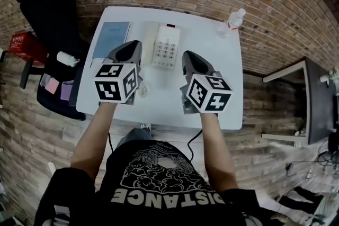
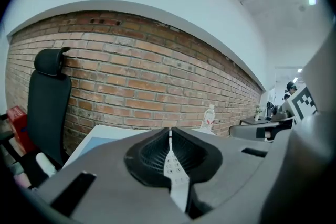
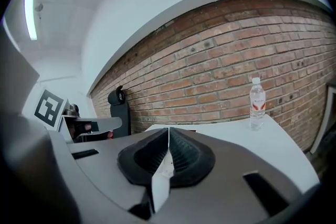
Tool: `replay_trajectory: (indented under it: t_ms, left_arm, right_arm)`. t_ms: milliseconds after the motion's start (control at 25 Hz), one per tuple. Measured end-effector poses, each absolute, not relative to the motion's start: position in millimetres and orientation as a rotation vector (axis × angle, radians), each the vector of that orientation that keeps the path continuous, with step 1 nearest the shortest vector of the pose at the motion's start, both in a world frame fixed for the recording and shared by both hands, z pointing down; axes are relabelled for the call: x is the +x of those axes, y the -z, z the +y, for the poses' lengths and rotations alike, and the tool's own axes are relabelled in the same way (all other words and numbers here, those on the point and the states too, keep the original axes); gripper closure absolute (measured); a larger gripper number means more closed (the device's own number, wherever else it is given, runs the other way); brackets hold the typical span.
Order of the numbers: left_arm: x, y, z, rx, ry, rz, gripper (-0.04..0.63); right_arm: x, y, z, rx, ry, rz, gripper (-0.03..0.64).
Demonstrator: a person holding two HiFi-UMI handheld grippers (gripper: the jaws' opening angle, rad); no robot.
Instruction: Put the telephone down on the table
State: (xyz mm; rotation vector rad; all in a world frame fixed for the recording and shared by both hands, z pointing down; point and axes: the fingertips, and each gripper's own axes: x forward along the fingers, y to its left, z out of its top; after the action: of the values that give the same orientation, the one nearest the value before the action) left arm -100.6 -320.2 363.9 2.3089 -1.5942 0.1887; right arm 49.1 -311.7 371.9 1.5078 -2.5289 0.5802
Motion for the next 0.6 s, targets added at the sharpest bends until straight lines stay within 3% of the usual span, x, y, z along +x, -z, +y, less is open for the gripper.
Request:
replay_trajectory:
  t_ms: [600]
  left_arm:
    - [-93,-360,-279,2.280,-0.160,-1.602,0.588]
  right_arm:
    - [63,-353,-274,1.506,-0.525,-2.569,0.614]
